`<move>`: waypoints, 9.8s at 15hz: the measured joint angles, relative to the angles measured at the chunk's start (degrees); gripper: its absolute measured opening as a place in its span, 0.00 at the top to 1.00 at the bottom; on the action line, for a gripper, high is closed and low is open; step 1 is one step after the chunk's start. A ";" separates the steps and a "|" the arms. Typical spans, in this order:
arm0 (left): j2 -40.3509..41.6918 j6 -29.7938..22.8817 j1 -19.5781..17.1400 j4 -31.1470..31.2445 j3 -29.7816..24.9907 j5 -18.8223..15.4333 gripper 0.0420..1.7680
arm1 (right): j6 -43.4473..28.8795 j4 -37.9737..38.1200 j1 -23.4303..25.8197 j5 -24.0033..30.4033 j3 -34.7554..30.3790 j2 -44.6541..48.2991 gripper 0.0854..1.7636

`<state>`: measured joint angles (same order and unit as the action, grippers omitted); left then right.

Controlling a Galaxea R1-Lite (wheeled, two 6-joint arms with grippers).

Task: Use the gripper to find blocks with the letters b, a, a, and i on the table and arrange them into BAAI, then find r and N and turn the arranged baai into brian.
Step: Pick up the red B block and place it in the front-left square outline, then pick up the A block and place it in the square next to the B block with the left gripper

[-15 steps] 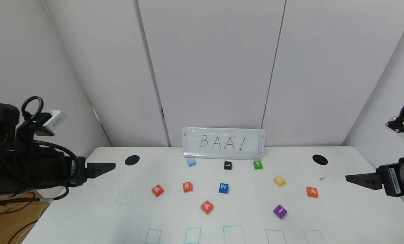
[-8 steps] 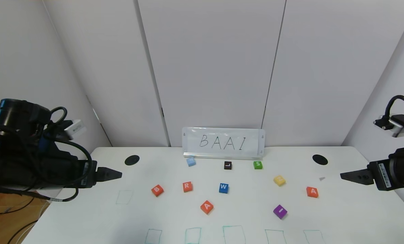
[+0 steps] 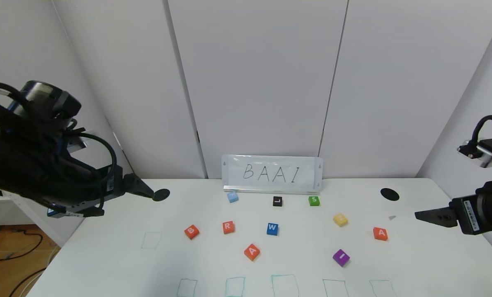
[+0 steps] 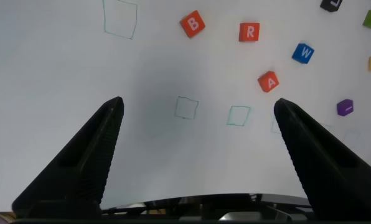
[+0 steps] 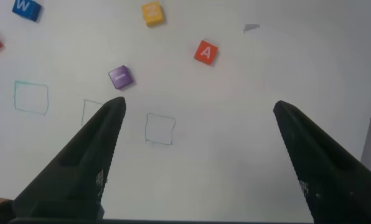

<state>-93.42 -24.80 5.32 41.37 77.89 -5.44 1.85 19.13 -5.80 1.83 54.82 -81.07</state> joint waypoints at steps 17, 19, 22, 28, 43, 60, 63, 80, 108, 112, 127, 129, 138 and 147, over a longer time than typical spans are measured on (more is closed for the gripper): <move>-29.99 -22.72 5.99 5.25 16.32 2.43 0.03 | -0.13 0.84 -4.08 -0.17 -1.02 2.65 0.03; -32.16 -23.89 6.72 4.83 16.37 3.83 0.03 | -0.11 0.84 -4.08 -0.27 -1.02 2.68 0.03; -35.66 -26.51 7.80 4.66 17.43 6.69 0.03 | -0.09 0.82 -4.12 -0.27 -1.02 2.88 0.03; -40.98 -30.68 9.05 4.30 20.70 9.86 0.03 | -0.05 0.82 -4.11 -0.35 -1.11 3.28 0.03; -44.15 -31.61 8.92 1.07 20.82 10.69 0.03 | 0.06 0.52 -4.19 -0.38 -1.44 3.71 0.03; -44.35 -31.56 8.96 -0.51 20.87 10.85 0.73 | 0.15 0.46 -4.28 -0.35 -1.84 4.14 0.03; -44.01 -31.37 9.23 0.01 20.98 10.63 0.73 | 0.93 0.41 -4.28 -0.33 -1.88 4.19 0.03; -25.58 -8.33 15.76 -12.04 -9.01 8.44 0.73 | 1.21 0.39 -4.74 -0.35 -2.36 4.94 0.03; -23.72 0.94 20.18 -29.64 -27.76 11.13 0.73 | 1.73 0.38 -4.74 -0.38 -2.79 5.38 0.03; -23.76 0.83 20.15 -29.67 -27.86 11.26 0.73 | 1.76 0.39 -4.78 -0.35 -2.86 5.38 0.03; -21.80 1.51 20.26 -28.89 -26.54 11.40 0.15 | 1.94 0.41 -4.83 -0.38 -3.06 6.13 0.03; -20.58 3.50 20.78 -28.33 -25.25 11.42 0.13 | 1.84 0.46 -5.27 -0.35 -3.17 6.21 0.03; -16.66 16.46 25.08 -19.85 -14.98 11.12 0.06 | 2.72 0.44 -5.80 -0.38 -3.54 7.31 0.03; -23.17 22.15 31.12 -16.38 -1.65 10.91 0.04 | 3.18 0.46 -5.57 -0.44 -3.63 7.89 0.03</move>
<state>-116.59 -2.65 36.44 24.99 76.24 5.47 5.03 19.59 -11.37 1.39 51.19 -73.18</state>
